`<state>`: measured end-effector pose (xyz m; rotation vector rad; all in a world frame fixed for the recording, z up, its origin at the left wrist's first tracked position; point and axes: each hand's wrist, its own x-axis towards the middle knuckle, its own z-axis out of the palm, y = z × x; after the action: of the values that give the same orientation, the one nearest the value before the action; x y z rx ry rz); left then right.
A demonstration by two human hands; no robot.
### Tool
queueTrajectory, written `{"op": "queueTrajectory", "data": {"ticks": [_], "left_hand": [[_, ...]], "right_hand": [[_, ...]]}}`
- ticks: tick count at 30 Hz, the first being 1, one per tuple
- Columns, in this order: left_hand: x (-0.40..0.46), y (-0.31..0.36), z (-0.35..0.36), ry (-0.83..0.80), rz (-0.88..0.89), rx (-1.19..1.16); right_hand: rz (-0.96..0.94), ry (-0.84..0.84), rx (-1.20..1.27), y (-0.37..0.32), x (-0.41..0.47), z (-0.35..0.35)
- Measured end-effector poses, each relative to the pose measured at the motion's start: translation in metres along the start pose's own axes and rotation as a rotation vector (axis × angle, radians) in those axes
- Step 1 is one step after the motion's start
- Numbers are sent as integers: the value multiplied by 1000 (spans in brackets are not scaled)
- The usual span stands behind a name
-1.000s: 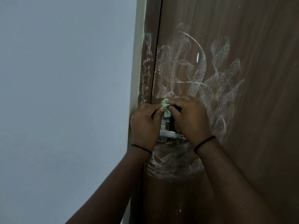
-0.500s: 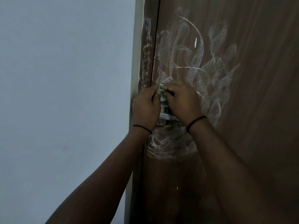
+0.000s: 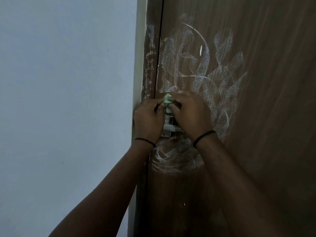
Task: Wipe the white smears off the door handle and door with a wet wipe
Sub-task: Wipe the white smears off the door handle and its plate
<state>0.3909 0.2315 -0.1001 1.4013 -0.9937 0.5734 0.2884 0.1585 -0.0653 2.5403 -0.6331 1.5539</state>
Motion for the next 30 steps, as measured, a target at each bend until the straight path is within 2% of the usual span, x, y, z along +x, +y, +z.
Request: {"op": "queueTrajectory", "data": {"ticks": [5,12,17,19,23,25,30], "left_hand": [[-2,4,2,2,-57,-49],[-5,7,4,73,-241,-154],[-5,5,4,46,-365,-256],[-6,5,4,58,-368,-275],[-6,3,6,72,-334,-317],[-6,2,6,71,-287,-295],[-8,-2,6,85,-130,-168]], "right_hand": [[140,66,6,11,-6,-3],[-66,-73,-82,-8,10,1],[104,63,-23,11,-2,-5],[99,55,-41,8,-4,-2],[-60,-81,-89,-13,7,6],[-91,-94,-133,-17,7,8],[92,66,-113,4,-6,0]]}}
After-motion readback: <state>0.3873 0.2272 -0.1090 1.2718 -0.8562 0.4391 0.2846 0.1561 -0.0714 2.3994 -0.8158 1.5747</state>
